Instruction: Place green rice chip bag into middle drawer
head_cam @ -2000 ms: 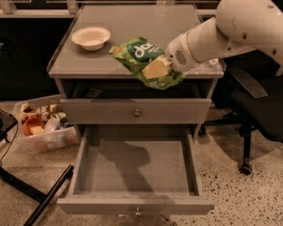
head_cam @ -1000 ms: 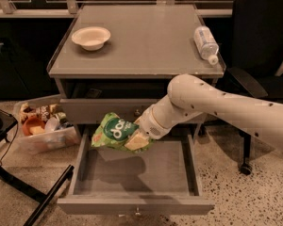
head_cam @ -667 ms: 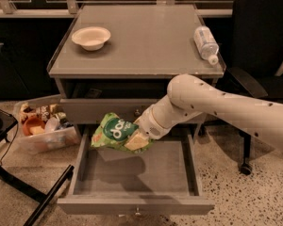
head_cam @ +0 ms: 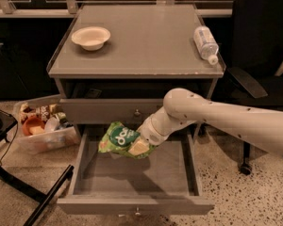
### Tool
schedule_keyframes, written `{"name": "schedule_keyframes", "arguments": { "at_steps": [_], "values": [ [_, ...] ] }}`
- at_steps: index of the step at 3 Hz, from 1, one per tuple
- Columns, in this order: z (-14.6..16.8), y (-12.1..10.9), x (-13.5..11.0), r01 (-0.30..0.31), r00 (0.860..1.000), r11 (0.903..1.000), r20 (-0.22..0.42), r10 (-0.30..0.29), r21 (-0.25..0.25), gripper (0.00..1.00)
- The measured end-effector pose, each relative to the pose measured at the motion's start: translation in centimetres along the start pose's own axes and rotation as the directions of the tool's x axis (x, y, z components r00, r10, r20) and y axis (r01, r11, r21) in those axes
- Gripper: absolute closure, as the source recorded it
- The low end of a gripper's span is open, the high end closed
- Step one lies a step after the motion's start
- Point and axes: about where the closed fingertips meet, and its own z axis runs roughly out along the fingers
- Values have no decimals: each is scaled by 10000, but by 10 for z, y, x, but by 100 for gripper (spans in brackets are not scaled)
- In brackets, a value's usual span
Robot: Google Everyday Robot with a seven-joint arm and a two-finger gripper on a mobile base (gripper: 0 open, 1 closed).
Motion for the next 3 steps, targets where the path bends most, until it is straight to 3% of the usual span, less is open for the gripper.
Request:
{"name": "schedule_keyframes", "arguments": {
  "at_steps": [2,3],
  "values": [
    [90,-66,82,-469,9963,9966,-682,516,682,100],
    [132,-92,117,-710,9894,9940,-1204,808,836,81]
  ]
}}
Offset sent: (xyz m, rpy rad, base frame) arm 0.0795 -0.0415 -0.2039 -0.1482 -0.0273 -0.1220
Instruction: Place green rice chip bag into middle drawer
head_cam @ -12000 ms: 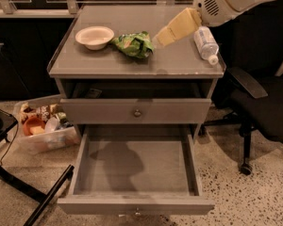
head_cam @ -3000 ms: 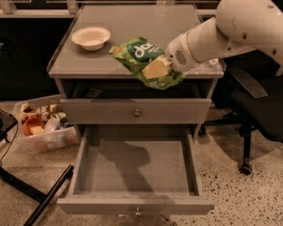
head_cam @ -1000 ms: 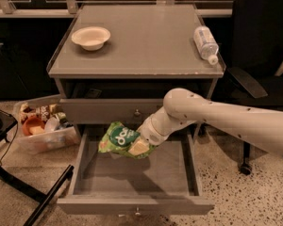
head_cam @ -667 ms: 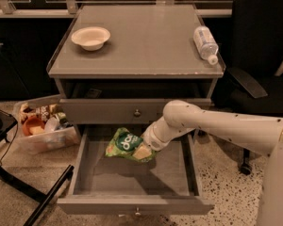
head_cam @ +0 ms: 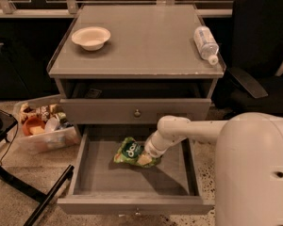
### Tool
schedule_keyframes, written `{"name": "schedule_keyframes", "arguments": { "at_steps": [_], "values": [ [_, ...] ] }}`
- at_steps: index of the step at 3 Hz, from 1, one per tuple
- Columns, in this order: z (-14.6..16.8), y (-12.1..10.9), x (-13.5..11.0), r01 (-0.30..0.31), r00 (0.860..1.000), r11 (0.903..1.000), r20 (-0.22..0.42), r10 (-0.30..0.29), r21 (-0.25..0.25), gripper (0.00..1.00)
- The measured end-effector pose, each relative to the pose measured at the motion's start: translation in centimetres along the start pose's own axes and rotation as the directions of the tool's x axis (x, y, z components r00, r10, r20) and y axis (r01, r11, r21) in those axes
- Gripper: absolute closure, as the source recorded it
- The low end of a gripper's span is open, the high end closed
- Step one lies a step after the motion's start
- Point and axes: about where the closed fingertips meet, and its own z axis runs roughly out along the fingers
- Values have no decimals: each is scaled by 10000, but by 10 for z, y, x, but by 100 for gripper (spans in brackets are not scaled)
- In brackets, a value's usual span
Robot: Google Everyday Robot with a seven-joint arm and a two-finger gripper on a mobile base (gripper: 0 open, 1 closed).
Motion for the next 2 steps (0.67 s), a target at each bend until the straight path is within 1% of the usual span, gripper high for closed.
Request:
{"name": "schedule_keyframes", "arguments": {
  "at_steps": [1,2],
  "values": [
    [31,-14,18,-187,9995,9997,-246,183,-159,58],
    [42,-19,26,-241,9995,9995,-184,237,-225,35]
  ]
}}
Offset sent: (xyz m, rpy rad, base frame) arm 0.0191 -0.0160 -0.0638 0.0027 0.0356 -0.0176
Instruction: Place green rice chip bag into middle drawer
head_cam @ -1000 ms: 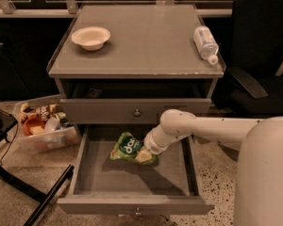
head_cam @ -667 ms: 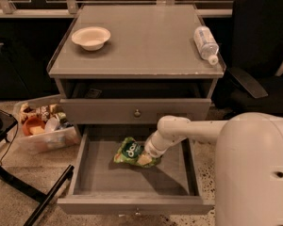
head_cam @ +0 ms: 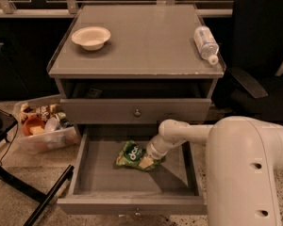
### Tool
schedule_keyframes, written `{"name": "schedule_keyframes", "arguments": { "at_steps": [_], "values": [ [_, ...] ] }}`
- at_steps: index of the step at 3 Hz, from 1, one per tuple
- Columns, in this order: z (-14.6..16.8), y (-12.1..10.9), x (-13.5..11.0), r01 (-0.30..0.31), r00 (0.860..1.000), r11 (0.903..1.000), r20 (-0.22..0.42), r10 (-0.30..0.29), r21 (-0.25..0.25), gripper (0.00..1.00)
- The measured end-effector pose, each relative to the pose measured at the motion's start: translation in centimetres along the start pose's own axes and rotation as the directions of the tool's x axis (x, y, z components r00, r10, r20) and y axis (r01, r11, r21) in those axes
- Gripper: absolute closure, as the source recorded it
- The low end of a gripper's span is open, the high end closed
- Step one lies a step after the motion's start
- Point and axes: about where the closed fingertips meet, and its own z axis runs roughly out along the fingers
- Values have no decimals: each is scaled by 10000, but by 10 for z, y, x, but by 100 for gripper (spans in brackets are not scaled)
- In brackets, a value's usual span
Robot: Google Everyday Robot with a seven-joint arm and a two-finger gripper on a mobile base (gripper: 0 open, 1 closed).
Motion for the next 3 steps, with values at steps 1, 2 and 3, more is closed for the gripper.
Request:
{"name": "schedule_keyframes", "arguments": {
  "at_steps": [1,2,3],
  "values": [
    [-6,1,-1,117,9993,9998,360,-122,138,12],
    [-14,5,-4,237,9971,9994,718,-256,266,0],
    [-23,10,-5,244,9941,9991,1044,-279,354,0]
  ]
}}
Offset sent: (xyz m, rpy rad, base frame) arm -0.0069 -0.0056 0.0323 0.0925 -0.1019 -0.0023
